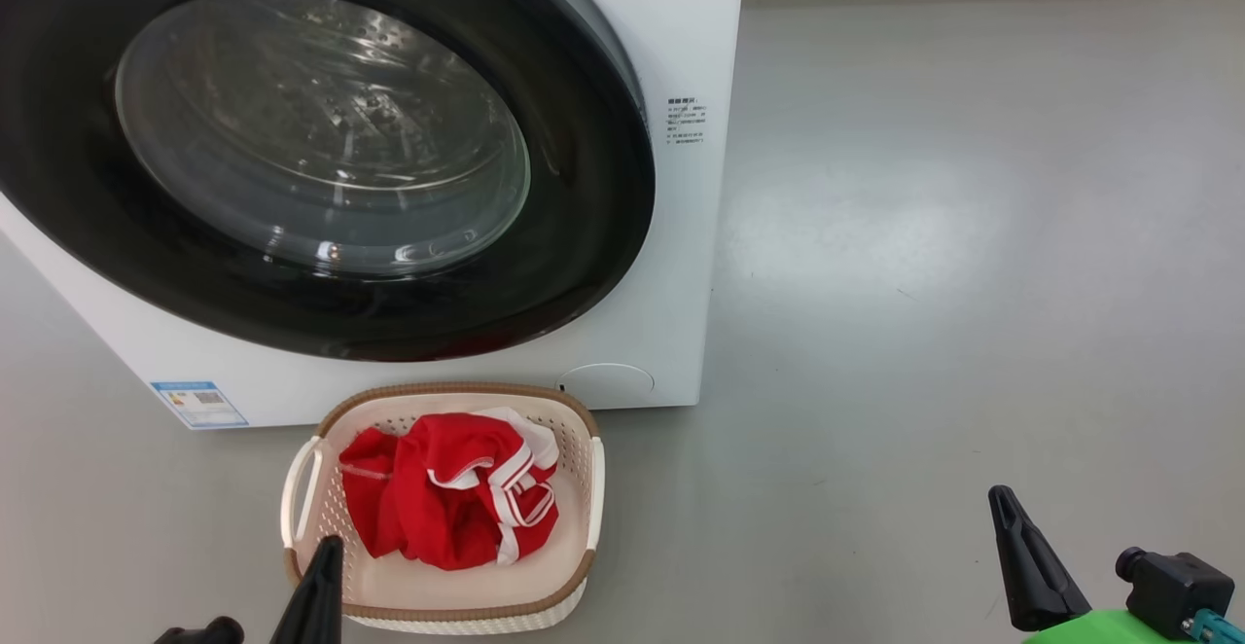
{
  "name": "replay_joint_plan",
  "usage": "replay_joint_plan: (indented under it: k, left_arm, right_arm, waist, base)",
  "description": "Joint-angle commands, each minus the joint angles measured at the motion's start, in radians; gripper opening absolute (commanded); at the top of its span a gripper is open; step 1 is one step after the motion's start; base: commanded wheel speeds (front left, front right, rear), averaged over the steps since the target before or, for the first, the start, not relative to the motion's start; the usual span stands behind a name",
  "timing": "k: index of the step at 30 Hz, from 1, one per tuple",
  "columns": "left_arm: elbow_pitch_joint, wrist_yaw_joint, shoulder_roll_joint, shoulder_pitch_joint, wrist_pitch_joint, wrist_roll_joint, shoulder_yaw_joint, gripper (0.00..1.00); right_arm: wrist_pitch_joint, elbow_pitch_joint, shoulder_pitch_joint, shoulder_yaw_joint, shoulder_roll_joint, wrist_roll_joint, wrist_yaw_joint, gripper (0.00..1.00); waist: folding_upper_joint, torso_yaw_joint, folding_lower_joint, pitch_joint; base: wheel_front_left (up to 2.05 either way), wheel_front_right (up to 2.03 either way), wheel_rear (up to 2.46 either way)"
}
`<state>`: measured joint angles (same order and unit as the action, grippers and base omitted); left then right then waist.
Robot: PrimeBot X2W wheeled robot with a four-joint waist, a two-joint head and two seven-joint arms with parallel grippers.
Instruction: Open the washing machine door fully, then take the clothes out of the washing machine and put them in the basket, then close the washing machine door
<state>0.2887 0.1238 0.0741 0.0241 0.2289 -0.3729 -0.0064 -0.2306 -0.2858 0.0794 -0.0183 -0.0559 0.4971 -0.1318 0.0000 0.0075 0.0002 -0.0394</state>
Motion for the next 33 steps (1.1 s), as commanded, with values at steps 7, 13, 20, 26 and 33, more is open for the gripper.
replay_joint_plan:
  k: [7,13,20,26,33]
  left_arm:
    - [-0.023,0.001,0.005,-0.019,-0.025,-0.095,0.016,0.00]
    - [-0.023,0.001,0.003,-0.026,-0.043,-0.159,0.022,0.00]
    - [-0.024,0.001,0.001,-0.034,-0.064,-0.233,0.029,0.00]
    - [-0.024,0.002,0.000,-0.041,-0.081,-0.297,0.035,0.00]
    - [-0.025,0.002,-0.002,-0.048,-0.102,-0.371,0.042,0.00]
  right_arm:
    - [0.024,0.023,-0.026,-0.008,-0.010,0.086,0.000,0.00]
    - [0.040,0.024,-0.036,-0.011,-0.010,0.145,0.000,0.00]
    - [0.060,0.025,-0.046,-0.015,-0.010,0.213,0.000,0.00]
    - [0.077,0.025,-0.055,-0.019,-0.010,0.271,0.000,0.00]
    - [0.097,0.026,-0.066,-0.024,-0.010,0.339,0.000,0.00]
  waist:
    - [0.0000,-0.001,-0.0002,0.002]
    - [0.0000,-0.001,-0.0002,0.004]
    - [0.0000,-0.001,-0.0002,0.006]
    - [0.0000,-0.002,-0.0002,0.008]
    - [0.0000,-0.002,-0.0002,0.010]
  base:
    - [0.00,0.00,0.00]
    - [0.00,0.00,0.00]
    - [0.00,0.00,0.00]
    - [0.00,0.00,0.00]
    - [0.00,0.00,0.00]
